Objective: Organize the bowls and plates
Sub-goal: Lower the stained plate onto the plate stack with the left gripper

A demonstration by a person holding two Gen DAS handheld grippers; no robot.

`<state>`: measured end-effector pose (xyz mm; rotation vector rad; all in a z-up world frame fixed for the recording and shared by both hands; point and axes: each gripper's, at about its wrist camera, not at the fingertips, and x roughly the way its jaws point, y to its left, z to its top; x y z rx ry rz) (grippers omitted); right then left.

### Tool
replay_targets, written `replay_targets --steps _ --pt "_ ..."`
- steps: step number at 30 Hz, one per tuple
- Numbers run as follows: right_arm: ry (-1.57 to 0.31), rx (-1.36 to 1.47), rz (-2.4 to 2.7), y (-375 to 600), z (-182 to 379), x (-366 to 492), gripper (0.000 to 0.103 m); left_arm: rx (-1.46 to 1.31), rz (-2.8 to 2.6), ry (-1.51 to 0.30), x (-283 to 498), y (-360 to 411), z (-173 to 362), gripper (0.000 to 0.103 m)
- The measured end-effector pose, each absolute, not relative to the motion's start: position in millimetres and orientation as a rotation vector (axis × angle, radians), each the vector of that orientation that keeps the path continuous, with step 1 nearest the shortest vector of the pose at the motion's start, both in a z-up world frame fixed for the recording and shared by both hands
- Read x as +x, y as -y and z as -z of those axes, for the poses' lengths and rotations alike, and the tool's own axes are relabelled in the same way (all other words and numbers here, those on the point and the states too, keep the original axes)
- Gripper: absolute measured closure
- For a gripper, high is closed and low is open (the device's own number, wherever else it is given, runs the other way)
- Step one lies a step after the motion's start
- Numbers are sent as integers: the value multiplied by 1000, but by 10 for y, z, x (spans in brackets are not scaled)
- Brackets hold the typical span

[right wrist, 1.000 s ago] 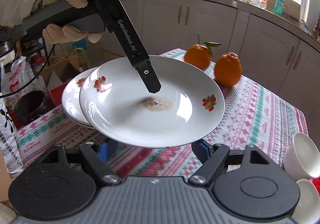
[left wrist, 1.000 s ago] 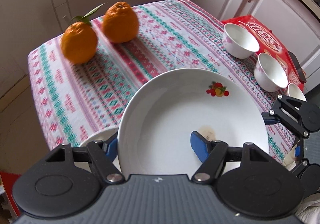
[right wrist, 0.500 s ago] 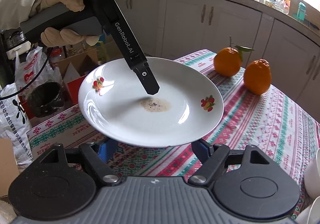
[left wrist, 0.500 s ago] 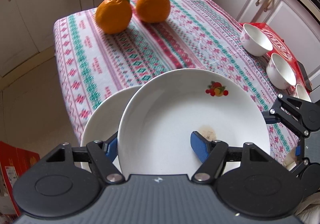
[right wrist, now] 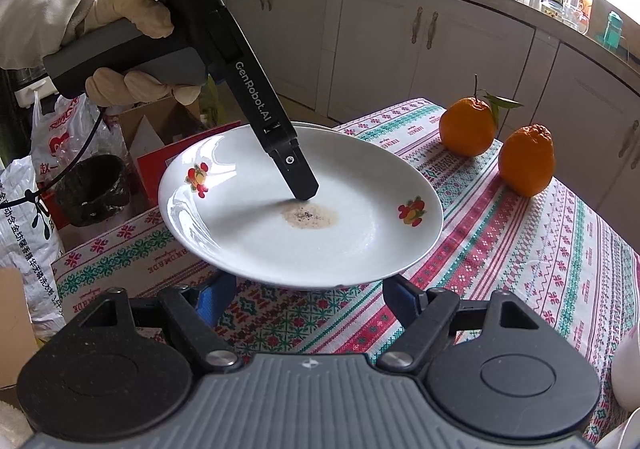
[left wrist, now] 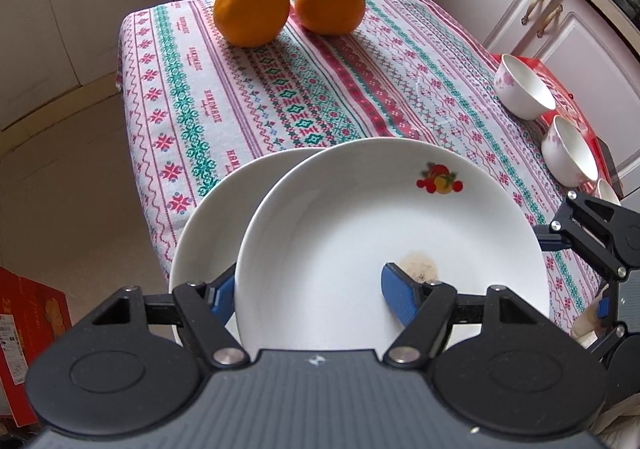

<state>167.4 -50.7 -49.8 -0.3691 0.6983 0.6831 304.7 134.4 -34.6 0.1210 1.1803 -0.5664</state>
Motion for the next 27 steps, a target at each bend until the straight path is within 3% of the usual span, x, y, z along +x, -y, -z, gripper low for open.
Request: replay_targets --steps 27 --pt "-696 -342 -728 479 508 1712 19 133 519 -1165 3005 -1518 264 26"
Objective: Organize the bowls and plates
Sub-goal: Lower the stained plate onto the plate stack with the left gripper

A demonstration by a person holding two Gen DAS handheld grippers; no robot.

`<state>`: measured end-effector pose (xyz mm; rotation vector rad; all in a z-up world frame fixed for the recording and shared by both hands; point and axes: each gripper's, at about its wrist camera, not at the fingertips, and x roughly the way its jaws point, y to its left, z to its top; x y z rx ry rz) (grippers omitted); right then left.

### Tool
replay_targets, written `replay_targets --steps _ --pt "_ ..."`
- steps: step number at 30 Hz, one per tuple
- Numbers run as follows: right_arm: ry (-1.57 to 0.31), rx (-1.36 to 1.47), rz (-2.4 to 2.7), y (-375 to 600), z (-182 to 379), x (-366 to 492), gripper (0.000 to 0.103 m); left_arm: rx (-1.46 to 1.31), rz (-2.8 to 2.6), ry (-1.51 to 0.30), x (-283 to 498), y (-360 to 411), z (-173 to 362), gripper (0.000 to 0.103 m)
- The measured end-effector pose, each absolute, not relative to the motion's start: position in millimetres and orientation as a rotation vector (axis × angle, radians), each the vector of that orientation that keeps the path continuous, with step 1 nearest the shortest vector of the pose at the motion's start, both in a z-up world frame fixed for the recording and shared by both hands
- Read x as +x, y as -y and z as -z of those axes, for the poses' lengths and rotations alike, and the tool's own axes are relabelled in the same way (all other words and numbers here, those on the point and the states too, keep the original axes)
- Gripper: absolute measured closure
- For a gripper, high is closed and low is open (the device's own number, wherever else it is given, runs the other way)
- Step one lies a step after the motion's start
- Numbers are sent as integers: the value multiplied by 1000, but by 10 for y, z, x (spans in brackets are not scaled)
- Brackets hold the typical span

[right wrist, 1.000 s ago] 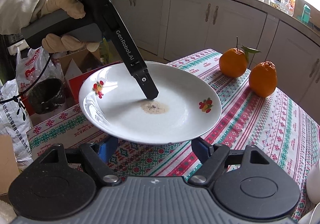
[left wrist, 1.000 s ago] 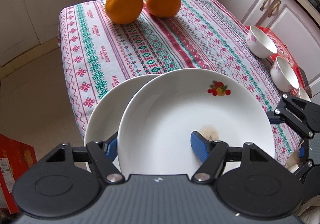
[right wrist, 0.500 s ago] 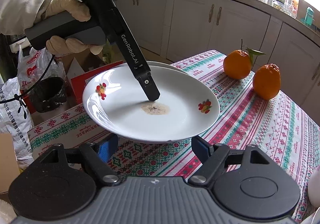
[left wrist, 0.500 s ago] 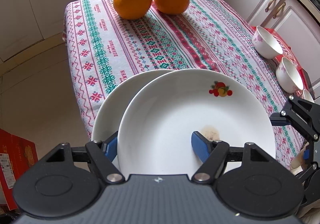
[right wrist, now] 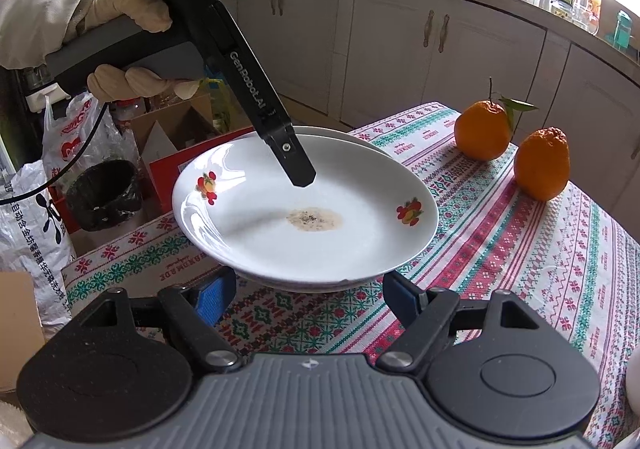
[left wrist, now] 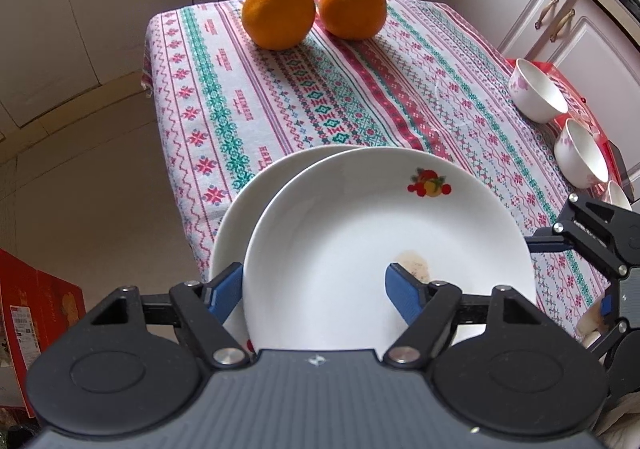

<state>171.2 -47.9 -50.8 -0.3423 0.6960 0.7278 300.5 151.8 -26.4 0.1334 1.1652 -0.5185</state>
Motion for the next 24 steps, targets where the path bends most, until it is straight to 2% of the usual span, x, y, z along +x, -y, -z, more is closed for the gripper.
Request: replay_targets --steps 17,24 --pt "-697 -355 -722 438 512 1673 18 147 486 -1116 3002 -1554 180 21" --pt "-695 -338 -702 533 488 1598 1 153 446 -1094 2965 -1551 163 18"
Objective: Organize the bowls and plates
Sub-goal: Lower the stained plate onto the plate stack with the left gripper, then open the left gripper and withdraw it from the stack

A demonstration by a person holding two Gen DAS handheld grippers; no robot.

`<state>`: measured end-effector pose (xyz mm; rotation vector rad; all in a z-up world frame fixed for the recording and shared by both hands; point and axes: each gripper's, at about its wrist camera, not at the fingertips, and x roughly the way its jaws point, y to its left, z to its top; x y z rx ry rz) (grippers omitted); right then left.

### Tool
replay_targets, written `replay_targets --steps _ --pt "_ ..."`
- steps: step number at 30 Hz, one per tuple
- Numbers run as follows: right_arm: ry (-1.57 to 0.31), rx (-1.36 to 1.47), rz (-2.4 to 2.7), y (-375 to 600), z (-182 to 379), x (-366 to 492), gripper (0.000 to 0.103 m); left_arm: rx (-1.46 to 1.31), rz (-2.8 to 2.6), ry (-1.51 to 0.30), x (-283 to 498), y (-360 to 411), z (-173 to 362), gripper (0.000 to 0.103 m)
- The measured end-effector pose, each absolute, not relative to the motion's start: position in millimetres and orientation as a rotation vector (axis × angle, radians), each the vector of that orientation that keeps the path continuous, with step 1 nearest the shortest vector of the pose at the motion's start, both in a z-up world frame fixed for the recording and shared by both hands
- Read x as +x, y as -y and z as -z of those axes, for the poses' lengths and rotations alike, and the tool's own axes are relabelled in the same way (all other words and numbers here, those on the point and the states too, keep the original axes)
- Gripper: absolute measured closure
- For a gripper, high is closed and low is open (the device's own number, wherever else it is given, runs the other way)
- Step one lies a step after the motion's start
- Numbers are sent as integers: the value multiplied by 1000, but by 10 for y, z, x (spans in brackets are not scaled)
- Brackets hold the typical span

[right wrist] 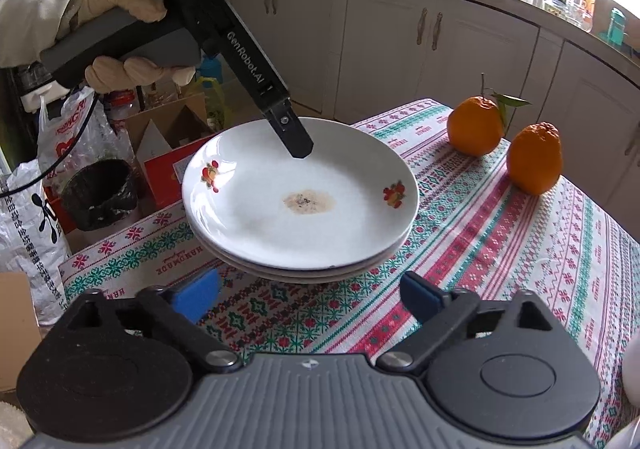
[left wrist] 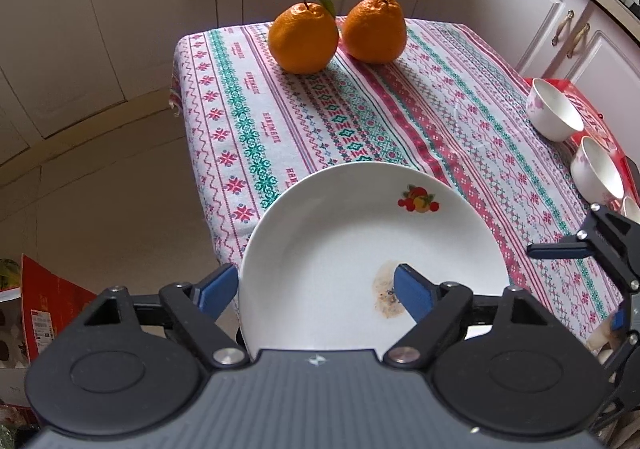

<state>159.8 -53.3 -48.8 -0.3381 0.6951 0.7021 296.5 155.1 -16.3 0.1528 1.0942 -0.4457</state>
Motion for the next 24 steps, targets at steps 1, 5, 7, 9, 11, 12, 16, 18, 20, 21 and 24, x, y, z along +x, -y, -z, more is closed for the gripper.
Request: replay_targets --steps 1,5,7,9,11,12,16,18,20,21,24 --pt "-696 -333 -701 550 476 1588 0 156 445 -1090 2951 -1537 150 18" --pt "-680 -333 -681 632 405 1533 0 184 431 -1050 2862 -1440 35 18" --pt "-672 -328 -669 700 357 1493 0 205 421 -1015 2784 -1357 -51 16" --pt "-663 -324 -653 790 308 1441 0 230 415 -973 2666 -1250 -131 15" --pt "-656 -327 -624 901 261 1383 0 258 423 -933 2535 -1133 -189 14" --pt "-653 -328 -610 961 239 1353 0 274 429 -906 2442 -1054 -215 13" --pt "-649 -308 -554 1246 144 1220 0 288 447 -830 2135 -754 -255 13" --pt "-642 -295 -527 1403 96 1141 0 284 464 -795 1963 -572 -250 11" --pt "-634 -287 -499 1567 53 1053 0 286 490 -760 1778 -383 -220 10" --pt "-632 -285 -483 1642 38 1013 0 285 505 -748 1706 -302 -204 10" --pt "-628 -280 -425 1890 15 884 0 256 563 -733 1494 -23 -118 10"
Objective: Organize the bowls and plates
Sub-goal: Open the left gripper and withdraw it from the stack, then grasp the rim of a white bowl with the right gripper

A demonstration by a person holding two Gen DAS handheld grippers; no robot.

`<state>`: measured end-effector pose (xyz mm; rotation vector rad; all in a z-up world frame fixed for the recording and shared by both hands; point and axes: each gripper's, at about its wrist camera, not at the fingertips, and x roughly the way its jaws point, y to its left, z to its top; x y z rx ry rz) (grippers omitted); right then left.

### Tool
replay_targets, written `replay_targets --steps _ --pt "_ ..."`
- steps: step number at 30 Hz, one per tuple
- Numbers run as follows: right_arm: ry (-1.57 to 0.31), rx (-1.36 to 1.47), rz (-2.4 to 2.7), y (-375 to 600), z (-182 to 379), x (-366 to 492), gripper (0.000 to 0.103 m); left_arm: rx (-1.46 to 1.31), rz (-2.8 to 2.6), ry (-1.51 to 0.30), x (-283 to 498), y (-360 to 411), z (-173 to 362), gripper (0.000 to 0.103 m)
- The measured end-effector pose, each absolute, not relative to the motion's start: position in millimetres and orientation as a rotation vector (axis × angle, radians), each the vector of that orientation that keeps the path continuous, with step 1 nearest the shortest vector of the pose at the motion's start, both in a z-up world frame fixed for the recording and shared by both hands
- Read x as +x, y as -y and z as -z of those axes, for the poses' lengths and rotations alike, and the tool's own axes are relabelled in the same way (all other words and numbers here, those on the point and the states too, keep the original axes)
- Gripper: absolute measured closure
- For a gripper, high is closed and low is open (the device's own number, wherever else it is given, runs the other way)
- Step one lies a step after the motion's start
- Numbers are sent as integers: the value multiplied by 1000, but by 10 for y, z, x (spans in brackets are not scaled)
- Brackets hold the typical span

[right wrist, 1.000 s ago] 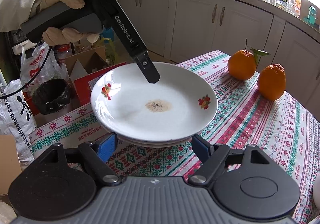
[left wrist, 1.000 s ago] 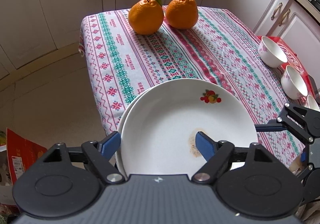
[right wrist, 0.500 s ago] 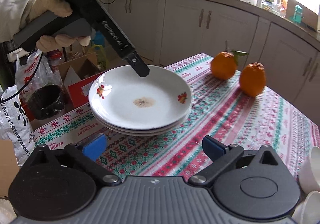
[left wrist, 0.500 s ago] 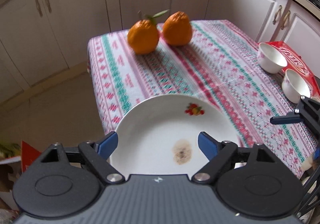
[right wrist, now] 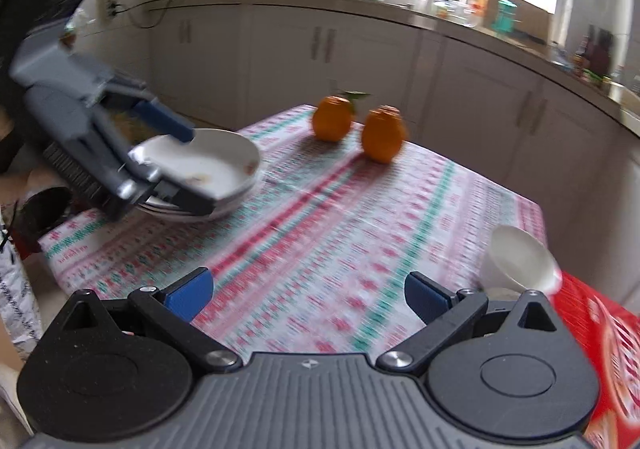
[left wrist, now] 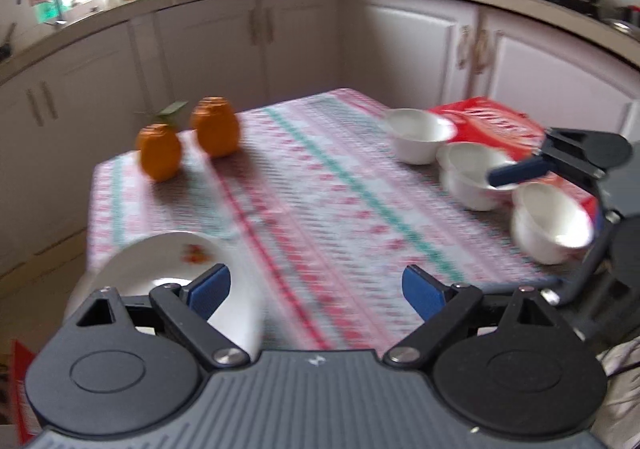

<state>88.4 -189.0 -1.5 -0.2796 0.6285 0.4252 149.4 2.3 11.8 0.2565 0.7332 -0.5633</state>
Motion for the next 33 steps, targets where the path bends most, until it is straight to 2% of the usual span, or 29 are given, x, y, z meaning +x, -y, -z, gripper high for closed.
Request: replay_targets --steps 11,22,29,33 --pt "-685 -208 -166 2861 102 491 0 293 784 -706 1045 1038 304 10" --pt "-763 -34 -68 3505 318 448 1 325 879 -695 945 1636 606 11" --pt "-802 62 -136 3611 400 593 17 352 918 -655 880 1843 660 13" --pt "-816 108 -160 3691 407 649 25 348 947 -651 873 1899 670 20"
